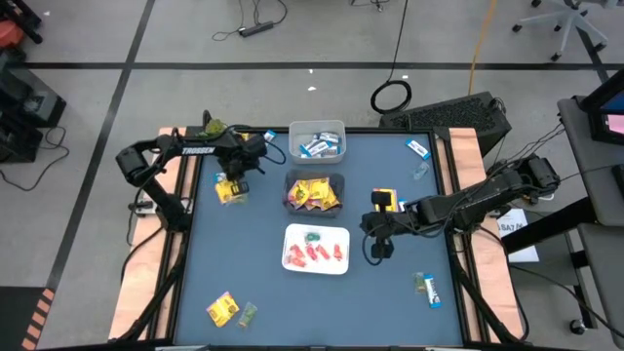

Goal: Sort candy
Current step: Put the white chocolate bar into the gray bin, then put the yellow candy into the black bin, then put the green gummy candy into the white bin

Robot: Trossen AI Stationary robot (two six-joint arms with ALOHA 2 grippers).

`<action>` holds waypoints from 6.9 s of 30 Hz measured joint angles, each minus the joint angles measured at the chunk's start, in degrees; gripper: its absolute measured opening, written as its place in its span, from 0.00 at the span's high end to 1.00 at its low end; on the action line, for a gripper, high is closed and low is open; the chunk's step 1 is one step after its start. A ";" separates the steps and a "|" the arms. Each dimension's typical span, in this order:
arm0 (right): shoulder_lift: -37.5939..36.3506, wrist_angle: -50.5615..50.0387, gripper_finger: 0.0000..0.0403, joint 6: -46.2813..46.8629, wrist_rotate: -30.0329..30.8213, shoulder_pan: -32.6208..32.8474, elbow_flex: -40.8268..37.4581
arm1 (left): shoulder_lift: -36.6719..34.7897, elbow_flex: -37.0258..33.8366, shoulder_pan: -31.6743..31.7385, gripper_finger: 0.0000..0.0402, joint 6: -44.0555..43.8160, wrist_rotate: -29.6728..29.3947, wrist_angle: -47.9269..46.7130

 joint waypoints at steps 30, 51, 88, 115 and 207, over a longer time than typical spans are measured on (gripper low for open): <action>0.02 1.40 1.00 0.63 -0.17 0.01 0.00 | 14.25 40.98 -4.69 0.96 4.98 14.83 8.72; 0.02 1.40 1.00 0.72 -0.03 0.01 0.00 | 23.81 46.47 -4.30 0.88 8.75 17.75 9.74; 0.04 -8.09 1.00 10.35 3.19 -0.71 -7.18 | 0.39 14.99 -13.41 0.99 2.61 12.55 32.80; 8.01 -10.47 0.51 -0.59 6.19 -10.11 -7.19 | -22.84 -35.61 -30.68 0.99 -9.41 11.69 92.37; 17.79 23.17 0.90 -5.41 5.97 -16.59 9.49 | -22.77 -35.87 -30.68 0.99 -10.41 11.10 93.48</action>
